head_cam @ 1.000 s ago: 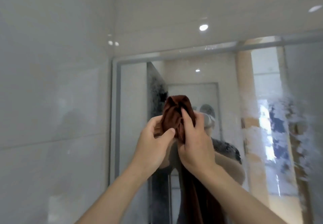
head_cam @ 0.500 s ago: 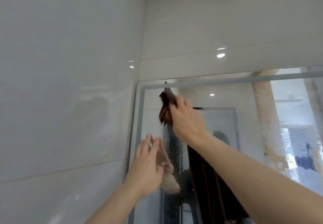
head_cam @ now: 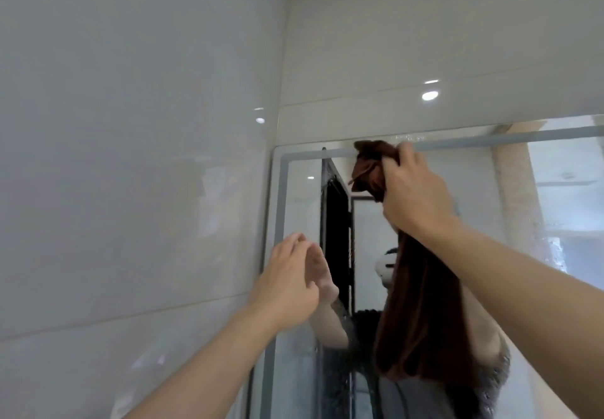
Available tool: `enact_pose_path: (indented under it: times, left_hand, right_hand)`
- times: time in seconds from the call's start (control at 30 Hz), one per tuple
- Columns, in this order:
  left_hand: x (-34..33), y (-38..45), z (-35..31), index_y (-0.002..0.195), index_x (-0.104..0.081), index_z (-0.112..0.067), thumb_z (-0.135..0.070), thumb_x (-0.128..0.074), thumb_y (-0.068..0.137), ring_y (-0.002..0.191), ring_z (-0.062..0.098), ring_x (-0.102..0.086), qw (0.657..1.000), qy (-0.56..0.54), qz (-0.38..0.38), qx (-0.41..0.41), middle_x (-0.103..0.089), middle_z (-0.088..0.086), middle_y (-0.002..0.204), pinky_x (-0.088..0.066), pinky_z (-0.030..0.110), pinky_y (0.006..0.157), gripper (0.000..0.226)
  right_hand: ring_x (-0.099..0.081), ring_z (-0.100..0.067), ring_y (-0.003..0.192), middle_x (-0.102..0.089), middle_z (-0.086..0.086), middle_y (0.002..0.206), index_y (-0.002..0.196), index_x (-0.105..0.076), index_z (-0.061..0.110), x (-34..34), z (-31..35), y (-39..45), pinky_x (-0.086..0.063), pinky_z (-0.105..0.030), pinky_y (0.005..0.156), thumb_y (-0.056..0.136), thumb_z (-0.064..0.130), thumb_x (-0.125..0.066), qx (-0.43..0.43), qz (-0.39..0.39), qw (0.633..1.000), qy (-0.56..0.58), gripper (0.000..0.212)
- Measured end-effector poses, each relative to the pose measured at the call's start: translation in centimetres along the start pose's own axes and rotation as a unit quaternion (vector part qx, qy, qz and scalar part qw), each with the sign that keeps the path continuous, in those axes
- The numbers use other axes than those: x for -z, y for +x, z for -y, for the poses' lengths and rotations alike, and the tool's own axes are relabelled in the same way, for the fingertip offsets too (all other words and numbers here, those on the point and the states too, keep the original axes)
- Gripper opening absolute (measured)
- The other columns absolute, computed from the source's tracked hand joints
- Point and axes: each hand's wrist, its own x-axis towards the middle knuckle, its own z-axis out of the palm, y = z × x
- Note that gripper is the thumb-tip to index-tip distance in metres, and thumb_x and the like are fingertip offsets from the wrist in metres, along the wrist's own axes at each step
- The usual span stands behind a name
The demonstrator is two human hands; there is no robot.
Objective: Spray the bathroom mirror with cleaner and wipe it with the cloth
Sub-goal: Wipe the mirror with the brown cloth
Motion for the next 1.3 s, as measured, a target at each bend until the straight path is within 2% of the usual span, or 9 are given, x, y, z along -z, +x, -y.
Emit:
enact_pose_path:
  times: [0.2, 0.3, 0.37, 0.47, 0.63, 0.77, 0.97, 1.1, 1.3]
  left_hand:
    - [-0.2, 0.2, 1.5, 0.154, -0.021, -0.031, -0.017, -0.047, 0.087, 0.149, 0.001, -0.011, 0.999, -0.026, 0.026, -0.021, -0.012, -0.018, 0.163, -0.018, 0.026, 0.121, 0.074]
    - [1.3, 0.4, 2.0, 0.135, -0.045, -0.03, -0.017, -0.052, 0.081, 0.128, 0.008, -0.046, 0.99, -0.091, -0.104, 0.011, -0.046, -0.012, 0.14, -0.037, 0.021, 0.103, 0.055]
    - [2.2, 0.3, 1.7, 0.124, -0.049, -0.025, -0.017, -0.052, 0.077, 0.116, 0.014, -0.052, 0.971, -0.123, -0.201, 0.048, -0.051, -0.007, 0.125, -0.042, 0.028, 0.1, 0.048]
    - [3.4, 0.3, 0.9, 0.118, -0.047, -0.025, -0.017, -0.051, 0.079, 0.114, 0.015, -0.05, 0.966, -0.127, -0.216, 0.064, -0.047, -0.01, 0.119, -0.045, 0.035, 0.1, 0.04]
    - [3.8, -0.1, 0.5, 0.133, -0.041, -0.024, -0.019, -0.052, 0.087, 0.127, 0.007, -0.041, 0.983, -0.114, -0.144, -0.003, -0.041, -0.011, 0.136, -0.03, 0.019, 0.098, 0.047]
    - [5.0, -0.1, 0.0, 0.142, -0.032, -0.028, -0.023, -0.048, 0.09, 0.135, 0.003, -0.033, 0.987, -0.114, -0.105, -0.043, -0.031, -0.016, 0.148, -0.03, 0.021, 0.102, 0.054]
    - [5.6, 1.5, 0.7, 0.14, -0.039, -0.022, -0.022, -0.053, 0.088, 0.131, 0.012, -0.042, 0.977, -0.142, -0.158, 0.024, -0.041, -0.007, 0.143, -0.036, 0.027, 0.107, 0.054]
    - [4.5, 1.1, -0.2, 0.137, -0.039, -0.023, -0.024, -0.053, 0.088, 0.129, 0.013, -0.044, 0.977, -0.149, -0.147, 0.032, -0.038, -0.009, 0.144, -0.037, 0.026, 0.099, 0.051]
    - [3.8, 1.8, -5.5, 0.147, -0.028, -0.016, -0.017, -0.048, 0.087, 0.145, 0.017, -0.024, 0.994, -0.02, -0.059, -0.094, -0.019, -0.004, 0.156, -0.033, 0.029, 0.11, 0.063]
  right_hand:
    - [-0.051, -0.032, 0.101, -0.046, -0.009, 0.121, 0.111, -0.059, 0.011, -2.0, 4.1, 3.4, -0.046, -0.039, 0.054, 0.081, 0.01, -0.065, 0.028, -0.023, 0.999, 0.038, 0.031]
    - [-0.053, -0.029, 0.109, -0.048, -0.004, 0.129, 0.119, -0.06, 0.016, -3.2, 9.3, 1.0, -0.046, -0.038, 0.057, 0.085, 0.019, -0.064, 0.153, 0.017, 0.987, 0.044, 0.034]
    - [-0.055, -0.028, 0.109, -0.05, -0.005, 0.134, 0.123, -0.063, 0.015, -3.7, 12.0, -2.1, -0.044, -0.036, 0.058, 0.09, 0.023, -0.058, 0.246, 0.05, 0.967, 0.039, 0.034]
    - [-0.053, -0.029, 0.113, -0.044, -0.008, 0.14, 0.131, -0.058, 0.015, -3.9, 13.5, -4.3, -0.044, -0.035, 0.066, 0.095, 0.022, -0.055, 0.303, 0.099, 0.947, 0.035, 0.036]
    - [-0.051, -0.032, 0.112, -0.043, -0.011, 0.133, 0.118, -0.058, 0.008, -3.3, 11.6, 3.0, -0.043, -0.037, 0.059, 0.091, 0.013, -0.059, 0.128, 0.033, 0.991, 0.024, 0.028]
    - [-0.05, -0.032, 0.105, -0.044, -0.012, 0.125, 0.109, -0.059, 0.006, -3.1, 11.2, 8.1, -0.038, -0.037, 0.055, 0.087, 0.01, -0.062, 0.06, 0.011, 0.998, 0.022, 0.023]
    - [-0.049, -0.033, 0.112, -0.043, -0.01, 0.132, 0.117, -0.059, 0.011, -4.4, 15.0, 5.7, -0.05, -0.042, 0.062, 0.092, 0.017, -0.056, 0.161, 0.044, 0.986, 0.025, 0.026]
    - [-0.049, -0.03, 0.114, -0.041, -0.009, 0.136, 0.122, -0.058, 0.013, -4.1, 13.6, 3.1, -0.041, -0.036, 0.06, 0.088, 0.02, -0.065, 0.205, 0.071, 0.976, 0.004, 0.036]
    - [-0.051, -0.037, 0.107, -0.043, -0.015, 0.127, 0.103, -0.057, 0.009, -0.5, 2.4, 3.2, -0.048, -0.043, 0.058, 0.083, 0.007, -0.061, 0.041, 0.036, 0.999, -0.001, 0.021]
